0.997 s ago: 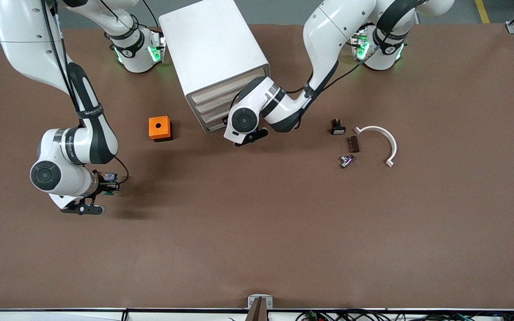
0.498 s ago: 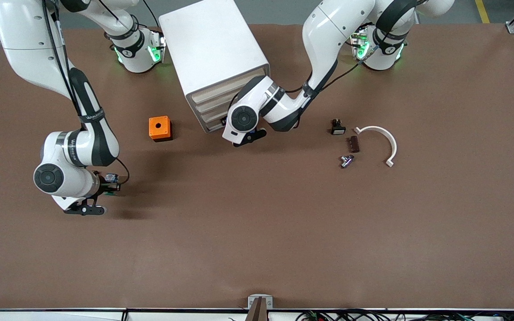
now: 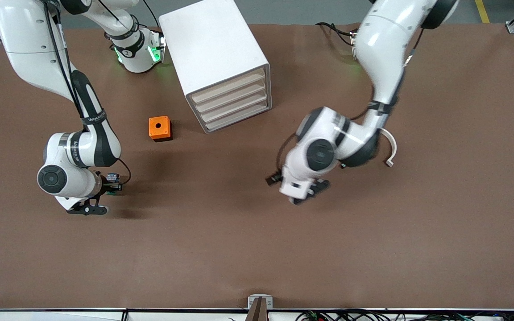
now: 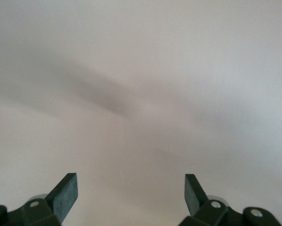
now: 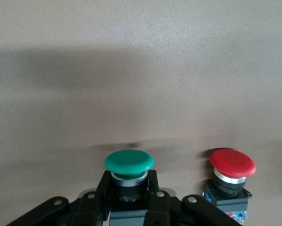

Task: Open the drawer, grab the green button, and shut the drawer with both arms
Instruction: 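Place the green button beside the red button while the left gripper withdraws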

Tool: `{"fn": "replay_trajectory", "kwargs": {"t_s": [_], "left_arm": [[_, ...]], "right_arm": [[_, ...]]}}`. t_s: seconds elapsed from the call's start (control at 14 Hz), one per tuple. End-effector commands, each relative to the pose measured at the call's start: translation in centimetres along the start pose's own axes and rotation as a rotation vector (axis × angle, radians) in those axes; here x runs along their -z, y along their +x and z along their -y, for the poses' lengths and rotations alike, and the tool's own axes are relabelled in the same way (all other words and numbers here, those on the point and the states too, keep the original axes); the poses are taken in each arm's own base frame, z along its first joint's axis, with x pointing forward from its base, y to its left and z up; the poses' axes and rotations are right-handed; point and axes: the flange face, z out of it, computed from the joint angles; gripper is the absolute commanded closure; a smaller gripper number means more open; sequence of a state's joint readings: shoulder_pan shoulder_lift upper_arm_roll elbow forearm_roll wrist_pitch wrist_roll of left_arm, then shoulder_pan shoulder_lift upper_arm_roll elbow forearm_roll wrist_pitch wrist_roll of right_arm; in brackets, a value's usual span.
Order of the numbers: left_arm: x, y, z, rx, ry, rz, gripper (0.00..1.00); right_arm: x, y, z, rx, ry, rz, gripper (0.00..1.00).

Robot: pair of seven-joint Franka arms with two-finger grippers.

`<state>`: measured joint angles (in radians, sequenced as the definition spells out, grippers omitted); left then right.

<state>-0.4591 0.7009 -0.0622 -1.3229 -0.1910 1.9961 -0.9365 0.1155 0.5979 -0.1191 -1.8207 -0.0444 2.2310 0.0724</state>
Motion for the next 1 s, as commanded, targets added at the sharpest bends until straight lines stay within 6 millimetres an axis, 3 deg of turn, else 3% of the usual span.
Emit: {"fn": "replay_trajectory", "kwargs": {"t_s": [0.0,0.14,0.28,0.43,0.57,0.78,0.93], "left_arm": [[8.5,5.0,5.1,-0.064,-0.006,-0.116,0.0],[13.3,7.3,8.3,-0.108,-0.013,-0.157,0.0],[16.6,8.9,11.5,-0.12,0.025,-0.178,0.0],[19.0,9.4,13.4,-0.189,0.066,-0.205,0.0],[21.4,8.5,14.6,-0.229,0.115,-0.213,0.0],[25.0,9.4,17.5,-0.195,0.121,-0.257,0.0],[26.7,9.6,19.2,-0.199,0.127,-0.262,0.0]], "right_arm": [[-0.4,0.1,-0.3,0.013,-0.001,-0.007,0.7],[-0.7,0.2,-0.4,0.012,-0.001,-0.007,0.69],[-0.7,0.3,-0.3,0.013,-0.001,-0.013,0.57],[-0.6,0.2,-0.1,0.014,0.0,-0.009,0.0],[1.9,-0.2,-0.1,0.013,0.002,-0.001,0.0],[9.4,-1.0,1.4,0.019,0.013,-0.058,0.0],[13.8,-2.7,3.3,0.04,0.018,-0.06,0.0]]}}
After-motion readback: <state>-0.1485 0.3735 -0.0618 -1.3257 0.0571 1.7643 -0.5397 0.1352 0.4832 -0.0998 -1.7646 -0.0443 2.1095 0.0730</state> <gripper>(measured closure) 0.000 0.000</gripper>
